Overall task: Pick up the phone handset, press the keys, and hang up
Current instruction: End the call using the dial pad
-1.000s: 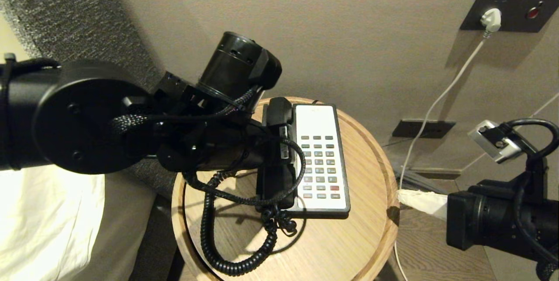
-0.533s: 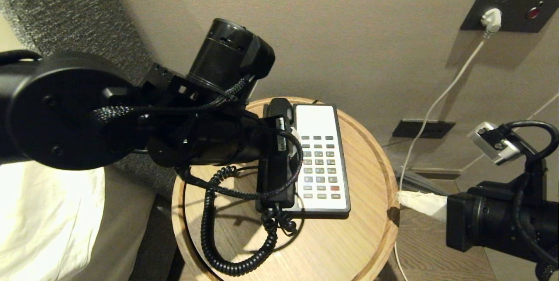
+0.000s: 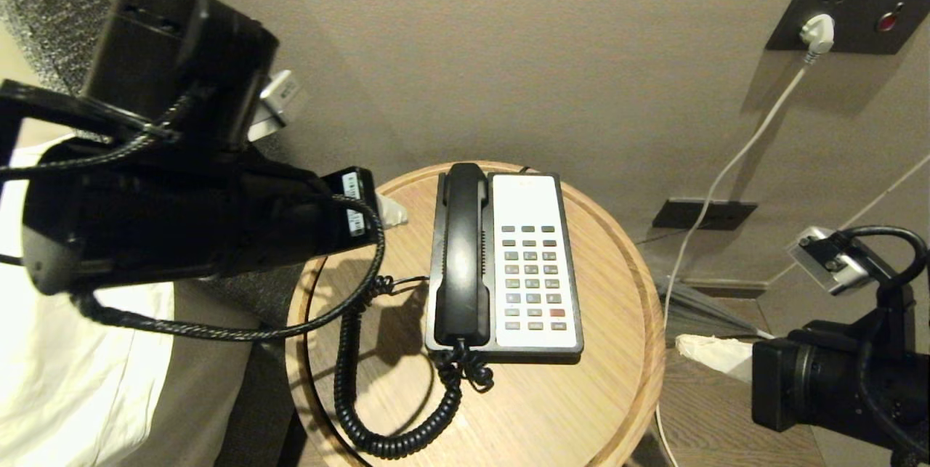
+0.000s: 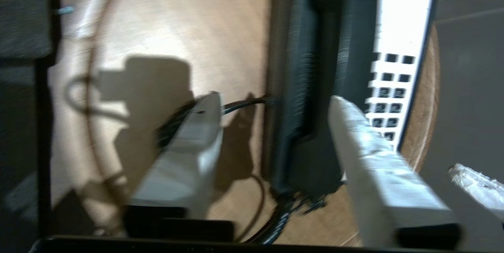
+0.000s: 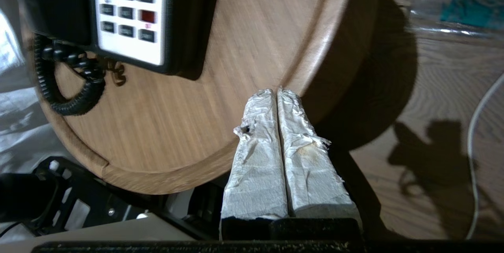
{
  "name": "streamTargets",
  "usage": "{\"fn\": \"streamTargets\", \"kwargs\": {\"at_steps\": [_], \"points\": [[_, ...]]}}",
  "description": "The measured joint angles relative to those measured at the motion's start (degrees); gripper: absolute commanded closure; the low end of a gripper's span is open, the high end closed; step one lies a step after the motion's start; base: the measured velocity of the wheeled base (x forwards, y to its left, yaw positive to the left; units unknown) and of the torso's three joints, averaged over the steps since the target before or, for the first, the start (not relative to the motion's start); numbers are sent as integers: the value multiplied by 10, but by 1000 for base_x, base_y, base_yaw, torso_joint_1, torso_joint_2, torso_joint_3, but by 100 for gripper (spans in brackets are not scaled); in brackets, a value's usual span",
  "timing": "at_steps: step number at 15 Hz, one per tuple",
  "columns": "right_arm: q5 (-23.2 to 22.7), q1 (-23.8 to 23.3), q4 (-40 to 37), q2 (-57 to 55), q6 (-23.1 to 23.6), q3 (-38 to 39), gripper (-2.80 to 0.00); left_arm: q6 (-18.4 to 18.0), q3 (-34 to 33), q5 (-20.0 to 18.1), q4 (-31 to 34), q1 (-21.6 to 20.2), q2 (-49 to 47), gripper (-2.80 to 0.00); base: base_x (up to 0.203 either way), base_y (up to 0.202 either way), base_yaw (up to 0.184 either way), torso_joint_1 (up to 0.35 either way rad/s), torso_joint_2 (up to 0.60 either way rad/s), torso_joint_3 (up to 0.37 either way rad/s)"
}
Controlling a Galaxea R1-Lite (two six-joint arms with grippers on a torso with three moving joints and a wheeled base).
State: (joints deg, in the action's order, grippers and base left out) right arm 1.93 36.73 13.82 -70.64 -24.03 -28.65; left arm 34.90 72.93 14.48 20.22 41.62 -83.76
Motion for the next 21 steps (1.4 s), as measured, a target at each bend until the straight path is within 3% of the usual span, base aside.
{"fn": "streamTargets", "kwargs": {"at_steps": [6,8,13,16,19,21], "points": [[2,-47,0,31,1,23,0,7,-126,-23,-1,-135,179,0,0,0,0,0,0,0],[1,-50,0,35,1,24,0,27,-153,-40,0,-165,218,0,0,0,0,0,0,0],[-11,-41,40,21,0,12,0,55,-166,-67,-1,-186,263,0,0,0,0,0,0,0],[-39,6,81,-16,-2,-6,0,79,-174,-107,-1,-197,298,0,0,0,0,0,0,0],[-40,33,82,-57,-3,-39,0,90,-178,-157,-1,-203,325,0,0,0,0,0,0,0],[-39,48,82,-91,-4,-68,0,90,-179,-170,-2,-205,336,0,0,0,0,0,0,0]]}}
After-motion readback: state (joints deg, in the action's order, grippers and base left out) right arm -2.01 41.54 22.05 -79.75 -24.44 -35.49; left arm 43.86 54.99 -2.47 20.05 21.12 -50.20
